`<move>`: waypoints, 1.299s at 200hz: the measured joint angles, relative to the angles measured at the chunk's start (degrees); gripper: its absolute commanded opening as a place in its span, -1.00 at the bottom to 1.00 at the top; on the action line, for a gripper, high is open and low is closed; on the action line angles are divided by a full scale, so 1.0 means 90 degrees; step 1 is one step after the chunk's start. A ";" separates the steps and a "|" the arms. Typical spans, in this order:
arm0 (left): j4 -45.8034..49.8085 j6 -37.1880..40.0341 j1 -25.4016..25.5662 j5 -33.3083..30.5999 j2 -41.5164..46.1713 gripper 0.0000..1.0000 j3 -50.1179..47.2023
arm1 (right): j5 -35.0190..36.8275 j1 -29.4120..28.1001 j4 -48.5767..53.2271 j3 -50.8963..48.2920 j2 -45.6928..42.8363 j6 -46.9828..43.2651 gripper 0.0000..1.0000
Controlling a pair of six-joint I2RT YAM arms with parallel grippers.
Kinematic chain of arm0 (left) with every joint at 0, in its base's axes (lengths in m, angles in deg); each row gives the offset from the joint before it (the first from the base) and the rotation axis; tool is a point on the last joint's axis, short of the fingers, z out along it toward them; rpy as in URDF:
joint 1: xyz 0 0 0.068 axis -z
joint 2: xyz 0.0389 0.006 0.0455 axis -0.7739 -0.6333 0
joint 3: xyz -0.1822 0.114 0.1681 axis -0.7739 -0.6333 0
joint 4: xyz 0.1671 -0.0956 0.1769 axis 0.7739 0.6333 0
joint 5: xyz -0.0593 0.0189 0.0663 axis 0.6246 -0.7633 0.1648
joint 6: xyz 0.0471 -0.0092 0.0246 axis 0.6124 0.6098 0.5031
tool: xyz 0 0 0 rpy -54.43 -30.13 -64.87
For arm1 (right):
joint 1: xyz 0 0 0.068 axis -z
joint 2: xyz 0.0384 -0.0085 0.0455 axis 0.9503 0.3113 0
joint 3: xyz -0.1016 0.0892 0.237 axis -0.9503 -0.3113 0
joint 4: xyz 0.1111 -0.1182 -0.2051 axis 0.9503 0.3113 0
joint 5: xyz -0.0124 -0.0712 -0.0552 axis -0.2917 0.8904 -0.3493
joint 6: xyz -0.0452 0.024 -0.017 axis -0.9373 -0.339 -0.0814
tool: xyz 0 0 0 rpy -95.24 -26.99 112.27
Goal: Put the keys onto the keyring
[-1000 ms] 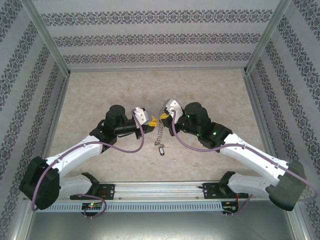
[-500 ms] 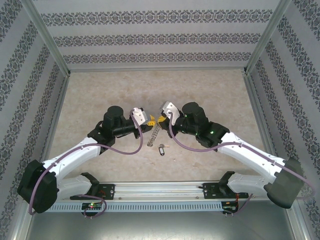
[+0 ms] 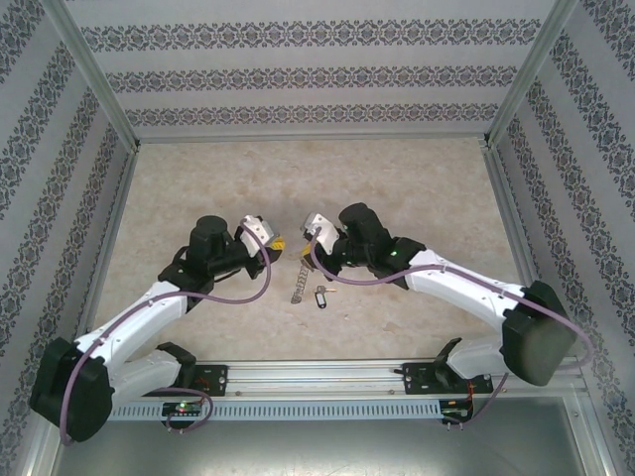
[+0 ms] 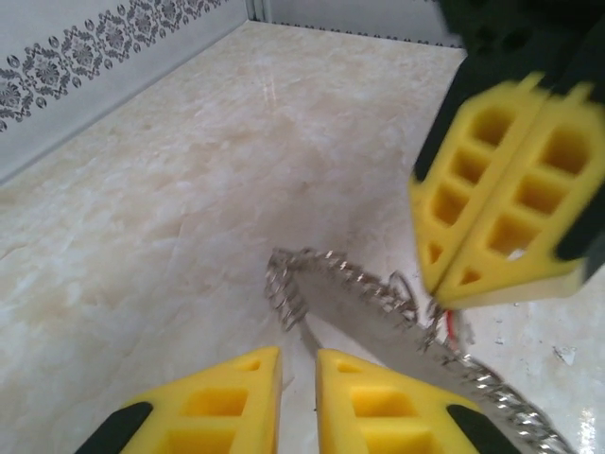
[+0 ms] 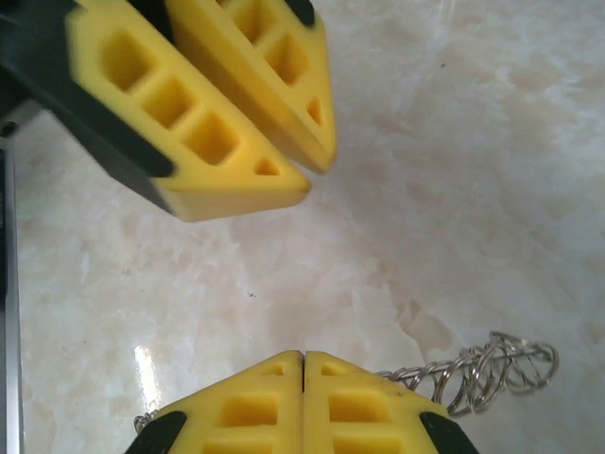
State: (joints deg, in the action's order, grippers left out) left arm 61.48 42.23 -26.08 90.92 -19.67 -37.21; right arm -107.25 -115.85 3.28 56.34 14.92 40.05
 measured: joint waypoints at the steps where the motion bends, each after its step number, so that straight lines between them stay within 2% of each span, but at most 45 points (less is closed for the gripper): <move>1: 0.0002 -0.0002 0.0000 0.0005 0.0012 -0.62 -0.0005 | -0.0017 0.0000 -0.0007 0.0005 0.0022 0.0002 -1.00; 49: 0.0143 -0.0066 0.0000 0.0398 0.0311 -0.60 -0.0236 | -0.0352 0.0000 -0.0160 0.0197 0.0515 0.0000 -1.00; 98: 0.0304 0.0007 0.0000 0.0991 -0.0192 -0.61 -0.0236 | -0.0563 0.0000 -0.0355 0.0197 0.0716 0.0002 -1.00; 197: 0.0294 0.0223 0.0000 0.1005 -0.0576 -0.62 -0.0255 | -0.0600 0.0000 -0.0454 0.0197 0.0731 0.0002 -1.00; 260: 0.0022 0.0335 0.0000 0.0945 -0.0576 -0.72 -0.0396 | -0.0636 0.0002 -0.0454 0.0194 0.0731 0.0002 -1.00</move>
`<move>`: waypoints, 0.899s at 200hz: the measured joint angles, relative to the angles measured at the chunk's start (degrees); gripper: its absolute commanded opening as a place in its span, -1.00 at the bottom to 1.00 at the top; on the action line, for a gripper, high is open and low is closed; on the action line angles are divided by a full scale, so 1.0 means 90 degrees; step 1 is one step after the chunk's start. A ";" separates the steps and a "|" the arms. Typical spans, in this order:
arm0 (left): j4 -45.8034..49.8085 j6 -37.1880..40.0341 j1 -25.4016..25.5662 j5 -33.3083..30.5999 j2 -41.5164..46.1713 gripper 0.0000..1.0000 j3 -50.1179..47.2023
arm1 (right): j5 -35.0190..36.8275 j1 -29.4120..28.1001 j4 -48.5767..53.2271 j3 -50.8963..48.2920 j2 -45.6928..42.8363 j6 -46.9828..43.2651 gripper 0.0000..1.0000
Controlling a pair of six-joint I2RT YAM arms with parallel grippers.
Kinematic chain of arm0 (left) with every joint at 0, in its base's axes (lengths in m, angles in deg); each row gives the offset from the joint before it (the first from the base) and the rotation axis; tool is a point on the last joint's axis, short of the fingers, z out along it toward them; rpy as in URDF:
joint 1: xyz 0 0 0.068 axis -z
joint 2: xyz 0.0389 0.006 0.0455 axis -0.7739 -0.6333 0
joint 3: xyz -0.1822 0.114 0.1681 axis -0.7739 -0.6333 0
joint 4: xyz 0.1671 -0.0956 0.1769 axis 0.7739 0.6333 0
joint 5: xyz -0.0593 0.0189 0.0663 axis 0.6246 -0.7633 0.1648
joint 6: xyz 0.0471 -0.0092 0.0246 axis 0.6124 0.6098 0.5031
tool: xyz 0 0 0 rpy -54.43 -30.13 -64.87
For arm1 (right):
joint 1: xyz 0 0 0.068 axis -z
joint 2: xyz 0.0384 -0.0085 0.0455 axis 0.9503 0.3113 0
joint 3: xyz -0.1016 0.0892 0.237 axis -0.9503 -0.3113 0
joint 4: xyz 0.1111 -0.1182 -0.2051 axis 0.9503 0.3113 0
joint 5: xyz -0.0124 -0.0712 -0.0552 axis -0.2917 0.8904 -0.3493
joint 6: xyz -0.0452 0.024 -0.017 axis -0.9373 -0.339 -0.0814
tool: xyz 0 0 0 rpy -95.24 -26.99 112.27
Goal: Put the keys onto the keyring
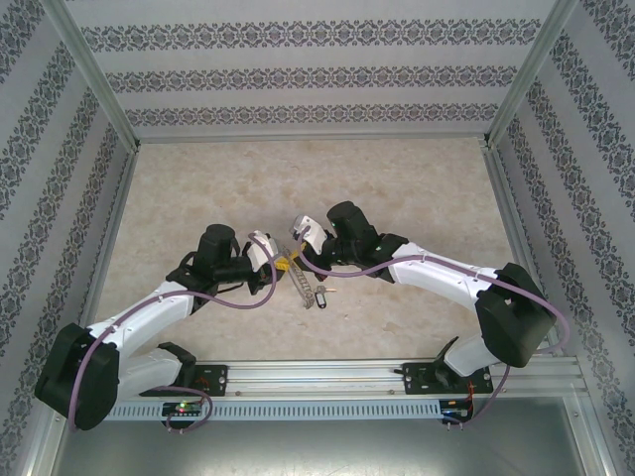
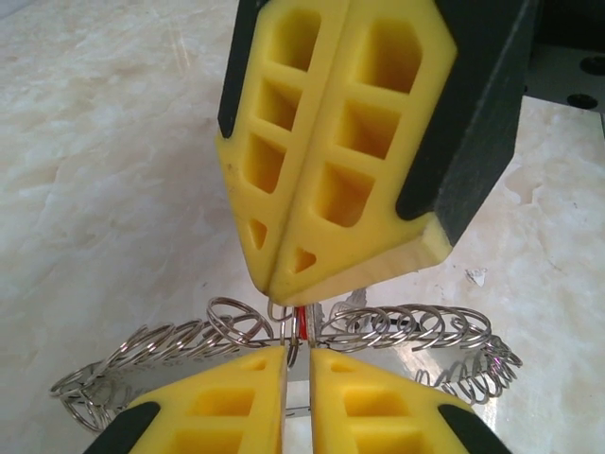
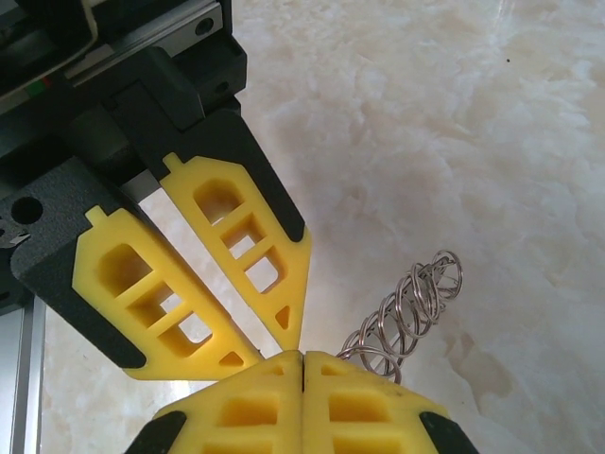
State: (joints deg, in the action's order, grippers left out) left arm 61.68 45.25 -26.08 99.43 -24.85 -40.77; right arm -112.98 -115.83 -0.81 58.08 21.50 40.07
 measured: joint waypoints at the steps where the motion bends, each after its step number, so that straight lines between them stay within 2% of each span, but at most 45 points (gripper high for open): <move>1: -0.0002 0.0002 0.0000 -0.0002 0.0000 -0.72 -0.0002 | 0.0002 0.0000 0.0000 0.0000 0.0000 0.0000 -1.00; 101: -0.0277 0.0100 0.0095 -0.0029 -0.0277 -0.76 -0.0061 | -0.0012 0.0000 -0.0024 -0.0007 0.0000 0.0002 -1.00; 144: -0.0282 0.0136 0.0102 -0.0080 -0.0306 -0.88 -0.0061 | -0.0078 0.0000 -0.0049 -0.0032 0.0000 0.0002 -1.00; 180: -0.0313 0.0153 0.0104 -0.0138 -0.0306 -0.83 -0.0061 | -0.0112 0.0000 -0.0049 -0.0034 -0.0002 0.0002 -1.00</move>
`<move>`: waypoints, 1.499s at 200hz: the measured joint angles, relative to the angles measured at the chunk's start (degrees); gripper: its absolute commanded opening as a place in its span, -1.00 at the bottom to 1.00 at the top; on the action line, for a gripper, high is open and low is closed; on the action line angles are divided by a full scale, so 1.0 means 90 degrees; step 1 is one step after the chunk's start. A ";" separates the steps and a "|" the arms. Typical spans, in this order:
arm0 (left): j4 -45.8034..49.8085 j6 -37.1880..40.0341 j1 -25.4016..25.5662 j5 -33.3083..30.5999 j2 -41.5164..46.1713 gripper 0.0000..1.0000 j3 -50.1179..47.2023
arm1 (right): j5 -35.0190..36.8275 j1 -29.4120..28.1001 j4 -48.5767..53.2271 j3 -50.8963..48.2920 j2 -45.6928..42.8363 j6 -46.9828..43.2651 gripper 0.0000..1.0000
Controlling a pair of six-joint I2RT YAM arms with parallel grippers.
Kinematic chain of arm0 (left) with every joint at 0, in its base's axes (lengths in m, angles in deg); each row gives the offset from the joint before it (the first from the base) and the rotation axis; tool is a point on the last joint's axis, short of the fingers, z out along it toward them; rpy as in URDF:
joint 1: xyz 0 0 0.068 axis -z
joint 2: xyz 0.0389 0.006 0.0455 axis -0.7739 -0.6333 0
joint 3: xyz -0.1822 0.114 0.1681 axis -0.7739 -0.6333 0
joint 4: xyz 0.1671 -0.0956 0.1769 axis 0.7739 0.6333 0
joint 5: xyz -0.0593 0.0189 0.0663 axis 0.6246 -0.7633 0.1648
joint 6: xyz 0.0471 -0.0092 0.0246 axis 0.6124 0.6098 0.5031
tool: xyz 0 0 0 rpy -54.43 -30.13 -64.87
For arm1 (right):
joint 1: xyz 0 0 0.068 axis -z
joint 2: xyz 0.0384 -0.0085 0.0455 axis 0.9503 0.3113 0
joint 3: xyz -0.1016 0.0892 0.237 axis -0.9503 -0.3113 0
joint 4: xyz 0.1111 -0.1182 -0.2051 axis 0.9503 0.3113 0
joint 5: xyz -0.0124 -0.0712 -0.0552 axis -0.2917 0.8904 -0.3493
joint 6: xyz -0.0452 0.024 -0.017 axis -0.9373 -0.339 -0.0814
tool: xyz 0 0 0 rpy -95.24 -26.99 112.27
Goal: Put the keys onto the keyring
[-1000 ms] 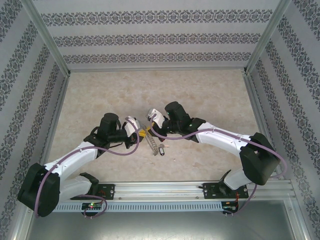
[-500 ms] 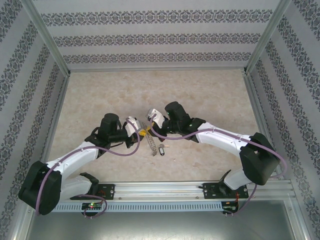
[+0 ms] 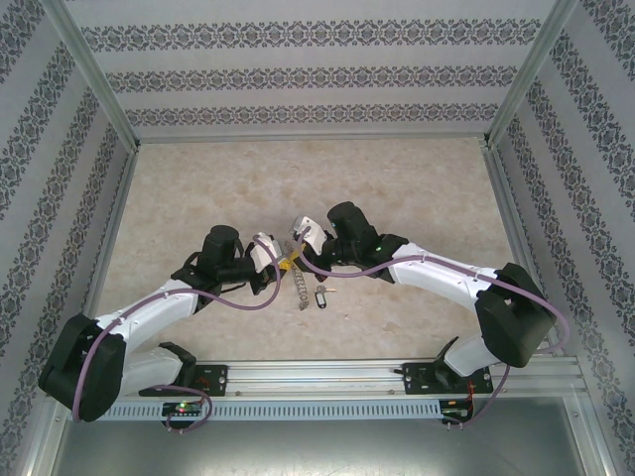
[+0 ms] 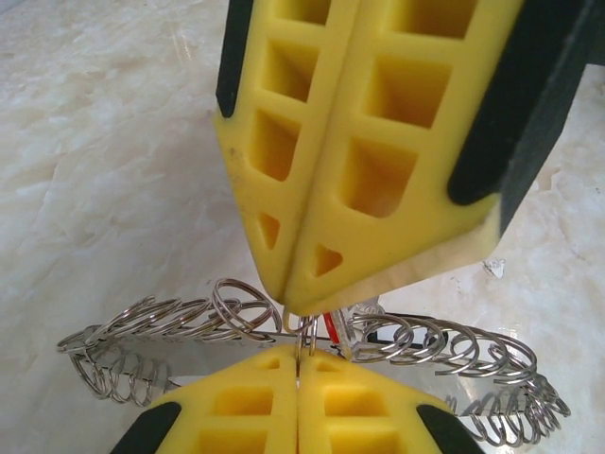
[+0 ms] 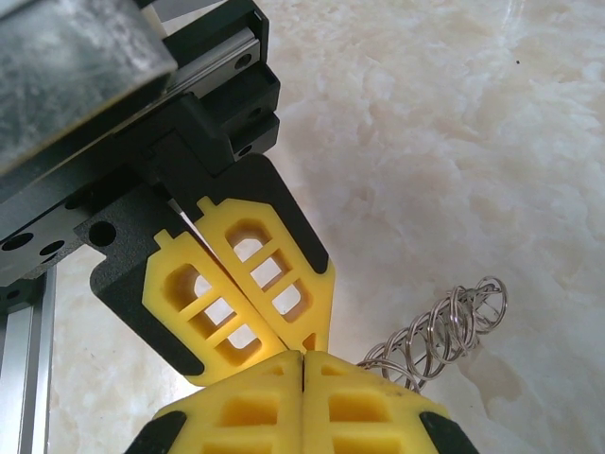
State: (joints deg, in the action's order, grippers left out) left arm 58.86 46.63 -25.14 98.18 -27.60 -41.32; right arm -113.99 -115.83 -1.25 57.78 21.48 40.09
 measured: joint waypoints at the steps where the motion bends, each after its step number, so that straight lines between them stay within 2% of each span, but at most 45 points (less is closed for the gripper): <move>1: 0.0000 0.0002 0.0000 -0.0002 0.0000 -0.82 0.0000 | -0.0002 0.0000 0.0000 0.0000 0.0000 0.0000 -1.00; 31: -0.0005 0.0007 0.0041 0.0000 0.0000 -0.75 0.0000 | -0.0007 0.0000 0.0000 0.0000 0.0000 0.0000 -1.00; 88: -0.0163 0.0005 0.0078 0.0012 0.0000 -0.75 0.0000 | -0.0063 0.0000 -0.0002 0.0000 0.0002 0.0000 -1.00; 134: -0.0194 0.0017 0.0083 -0.0010 0.0000 -0.82 0.0000 | -0.0085 0.0041 0.0000 -0.0002 0.0002 0.0000 -1.00; 167: -0.0192 0.0056 0.0080 -0.0012 0.0000 -1.00 0.0000 | -0.0102 0.0041 0.0002 -0.0010 0.0002 0.0000 -1.00; 300: -0.0619 -0.0005 0.0083 -0.0087 -0.0002 -1.00 -0.0248 | 0.0138 0.0136 -0.0289 -0.0471 -0.0143 0.0476 -1.00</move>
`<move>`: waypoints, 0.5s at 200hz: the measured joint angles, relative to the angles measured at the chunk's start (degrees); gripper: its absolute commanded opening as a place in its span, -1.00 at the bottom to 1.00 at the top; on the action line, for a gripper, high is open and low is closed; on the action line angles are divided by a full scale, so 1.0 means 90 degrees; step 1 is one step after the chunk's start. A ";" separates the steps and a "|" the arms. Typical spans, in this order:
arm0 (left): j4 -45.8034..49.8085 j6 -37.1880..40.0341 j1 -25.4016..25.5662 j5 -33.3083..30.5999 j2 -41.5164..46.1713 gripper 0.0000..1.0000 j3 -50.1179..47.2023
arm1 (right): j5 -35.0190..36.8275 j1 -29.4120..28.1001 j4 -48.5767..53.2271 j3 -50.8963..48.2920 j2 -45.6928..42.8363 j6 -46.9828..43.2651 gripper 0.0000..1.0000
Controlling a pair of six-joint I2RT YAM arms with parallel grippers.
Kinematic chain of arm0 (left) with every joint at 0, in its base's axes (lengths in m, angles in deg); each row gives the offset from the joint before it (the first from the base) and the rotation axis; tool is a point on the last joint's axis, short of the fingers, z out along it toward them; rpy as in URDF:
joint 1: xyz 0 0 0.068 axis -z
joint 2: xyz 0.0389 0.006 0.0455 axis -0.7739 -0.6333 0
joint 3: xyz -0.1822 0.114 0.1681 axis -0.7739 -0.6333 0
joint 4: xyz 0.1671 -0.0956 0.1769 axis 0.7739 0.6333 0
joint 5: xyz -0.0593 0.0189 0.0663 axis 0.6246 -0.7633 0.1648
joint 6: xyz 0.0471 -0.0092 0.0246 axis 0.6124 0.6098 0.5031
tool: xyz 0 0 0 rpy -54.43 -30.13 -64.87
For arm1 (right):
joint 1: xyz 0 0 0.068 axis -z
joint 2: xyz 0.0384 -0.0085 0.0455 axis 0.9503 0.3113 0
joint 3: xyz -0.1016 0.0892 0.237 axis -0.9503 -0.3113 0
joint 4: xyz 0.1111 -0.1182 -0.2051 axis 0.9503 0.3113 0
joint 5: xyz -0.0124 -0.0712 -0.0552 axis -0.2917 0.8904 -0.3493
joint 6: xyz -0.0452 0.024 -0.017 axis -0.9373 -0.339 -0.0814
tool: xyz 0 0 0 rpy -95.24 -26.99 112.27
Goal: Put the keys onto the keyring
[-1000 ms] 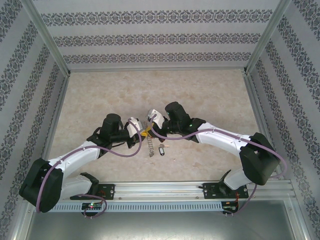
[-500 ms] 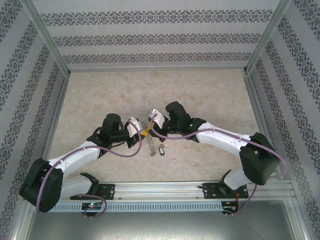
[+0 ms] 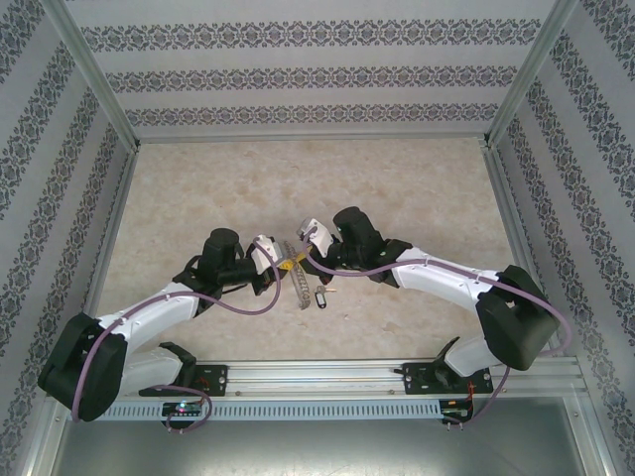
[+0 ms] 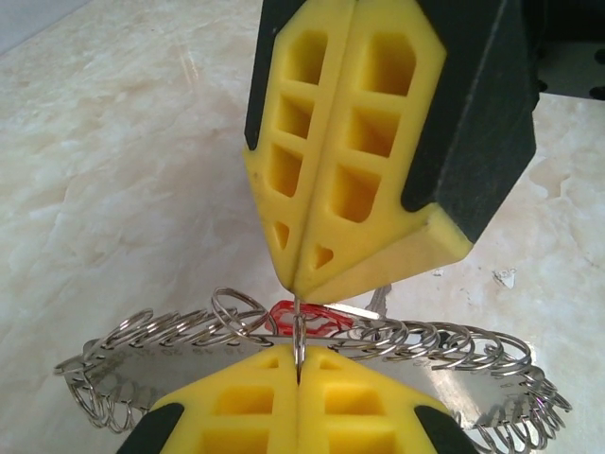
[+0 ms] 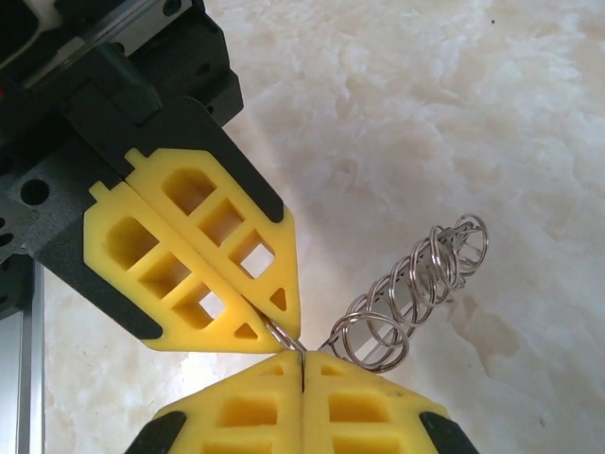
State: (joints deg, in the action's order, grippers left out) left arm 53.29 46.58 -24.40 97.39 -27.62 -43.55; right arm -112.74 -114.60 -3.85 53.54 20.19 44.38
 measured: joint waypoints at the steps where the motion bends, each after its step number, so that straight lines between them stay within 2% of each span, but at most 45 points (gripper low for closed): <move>1: -0.0012 0.0000 0.0000 0.0000 0.0000 -1.00 -0.0005 | 0.0002 0.0000 0.0000 -0.0002 0.0000 0.0010 -1.00; 37: -0.0126 -0.0024 0.0002 -0.0041 0.0000 -1.00 -0.0022 | -0.0024 0.0029 -0.0095 -0.0002 0.0000 0.0058 -1.00; 100: -0.0146 -0.0027 0.0029 -0.0068 -0.0002 -0.76 -0.0022 | -0.0175 0.0029 -0.0148 -0.0002 -0.0002 0.0058 -1.00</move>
State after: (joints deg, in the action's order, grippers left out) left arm 51.97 46.34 -24.14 96.78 -27.65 -43.74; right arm -114.31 -114.34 -5.18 53.52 20.17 44.90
